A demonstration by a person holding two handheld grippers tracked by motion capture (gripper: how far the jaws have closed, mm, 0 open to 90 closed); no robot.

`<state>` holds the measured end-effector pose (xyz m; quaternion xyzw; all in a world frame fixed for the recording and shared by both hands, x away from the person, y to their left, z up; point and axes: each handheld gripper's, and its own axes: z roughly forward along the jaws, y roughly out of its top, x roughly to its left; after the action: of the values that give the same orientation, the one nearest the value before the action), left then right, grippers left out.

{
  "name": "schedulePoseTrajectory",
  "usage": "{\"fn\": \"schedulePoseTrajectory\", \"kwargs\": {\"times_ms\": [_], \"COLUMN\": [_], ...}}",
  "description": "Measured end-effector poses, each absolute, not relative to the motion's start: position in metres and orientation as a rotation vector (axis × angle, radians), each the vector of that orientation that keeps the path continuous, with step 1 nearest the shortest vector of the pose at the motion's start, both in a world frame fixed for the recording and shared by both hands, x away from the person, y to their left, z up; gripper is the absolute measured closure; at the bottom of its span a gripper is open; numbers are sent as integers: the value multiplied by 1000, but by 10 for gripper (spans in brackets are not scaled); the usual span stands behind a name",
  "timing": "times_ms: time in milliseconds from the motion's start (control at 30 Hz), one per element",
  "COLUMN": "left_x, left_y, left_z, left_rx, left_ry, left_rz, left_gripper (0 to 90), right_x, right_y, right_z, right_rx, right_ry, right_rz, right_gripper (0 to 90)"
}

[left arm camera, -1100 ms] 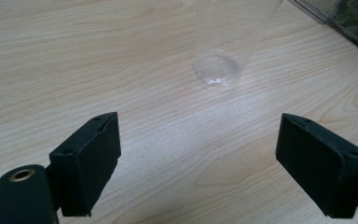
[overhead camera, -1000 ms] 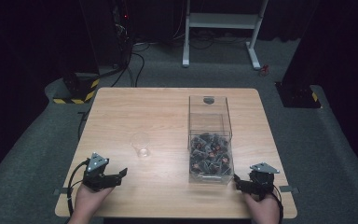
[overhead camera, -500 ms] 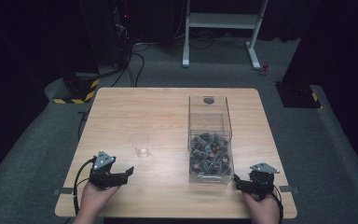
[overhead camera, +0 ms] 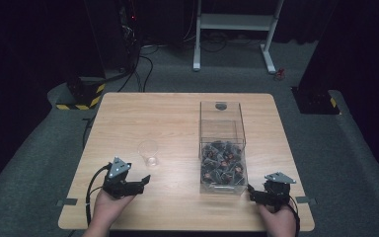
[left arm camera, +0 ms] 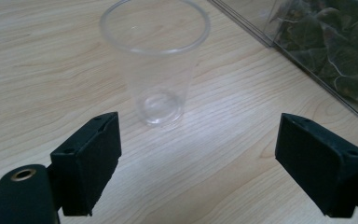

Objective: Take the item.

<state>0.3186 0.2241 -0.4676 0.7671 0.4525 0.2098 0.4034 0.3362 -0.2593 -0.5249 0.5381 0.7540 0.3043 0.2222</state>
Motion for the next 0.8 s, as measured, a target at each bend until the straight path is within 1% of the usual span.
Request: {"fn": "schedulePoseTrajectory", "kwargs": {"times_ms": [167,467,800], "left_x": [320,324,325], "left_y": [210,189,181], "left_z": [-464,-452,-446], "left_rx": [1965,1949,1935], "left_ry": [1098,1024,1002], "left_rz": [521,514,508], "left_gripper": [149,153,161], "right_x": [336,336,337], "right_y": [-259,-260,-260], "right_z": [-525,-525,-525], "right_rx": [1483,1473,1459], "right_ry": [2084,2089,2102], "right_rz": [840,836,842], "right_gripper": [77,78,78]}}
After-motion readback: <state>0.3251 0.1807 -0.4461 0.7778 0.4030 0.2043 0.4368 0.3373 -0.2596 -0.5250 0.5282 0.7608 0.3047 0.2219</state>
